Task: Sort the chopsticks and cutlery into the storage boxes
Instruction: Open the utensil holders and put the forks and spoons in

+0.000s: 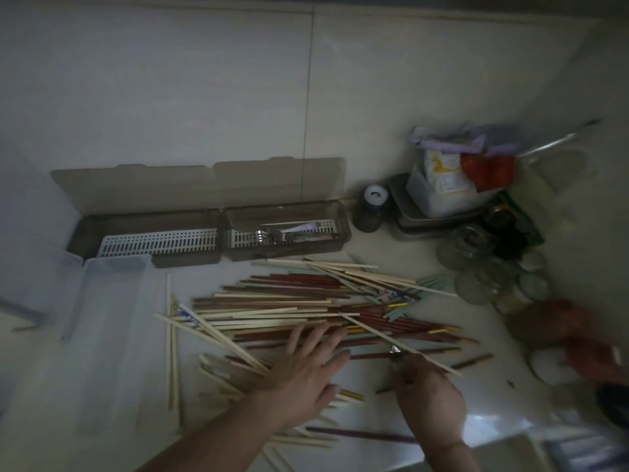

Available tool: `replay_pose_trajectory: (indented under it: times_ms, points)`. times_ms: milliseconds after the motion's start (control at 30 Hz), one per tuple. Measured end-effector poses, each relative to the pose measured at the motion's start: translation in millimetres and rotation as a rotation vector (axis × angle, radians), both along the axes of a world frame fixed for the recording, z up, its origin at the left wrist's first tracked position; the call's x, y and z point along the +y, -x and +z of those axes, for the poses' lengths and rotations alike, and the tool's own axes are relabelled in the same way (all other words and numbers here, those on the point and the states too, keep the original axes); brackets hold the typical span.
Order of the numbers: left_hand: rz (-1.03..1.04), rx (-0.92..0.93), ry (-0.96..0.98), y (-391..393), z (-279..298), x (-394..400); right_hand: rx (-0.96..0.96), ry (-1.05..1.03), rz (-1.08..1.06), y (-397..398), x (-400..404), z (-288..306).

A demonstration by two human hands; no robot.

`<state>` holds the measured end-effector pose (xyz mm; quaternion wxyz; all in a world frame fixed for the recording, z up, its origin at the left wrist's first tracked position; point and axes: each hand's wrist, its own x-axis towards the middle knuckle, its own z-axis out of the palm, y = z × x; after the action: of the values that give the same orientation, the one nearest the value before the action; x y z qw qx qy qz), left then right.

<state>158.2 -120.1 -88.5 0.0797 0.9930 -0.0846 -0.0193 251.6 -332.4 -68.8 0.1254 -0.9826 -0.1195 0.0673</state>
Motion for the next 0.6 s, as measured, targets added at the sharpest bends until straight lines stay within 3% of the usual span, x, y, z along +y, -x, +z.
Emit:
replay_pose_trajectory:
  times_ms: [300,600]
  points:
    - [0.036,-0.168,0.115,-4,11,-35,-0.274,0.128,0.335,9,14,26]
    - [0.346,0.029,0.060,-31,21,-62,-0.387,0.182,0.668,-1,33,67]
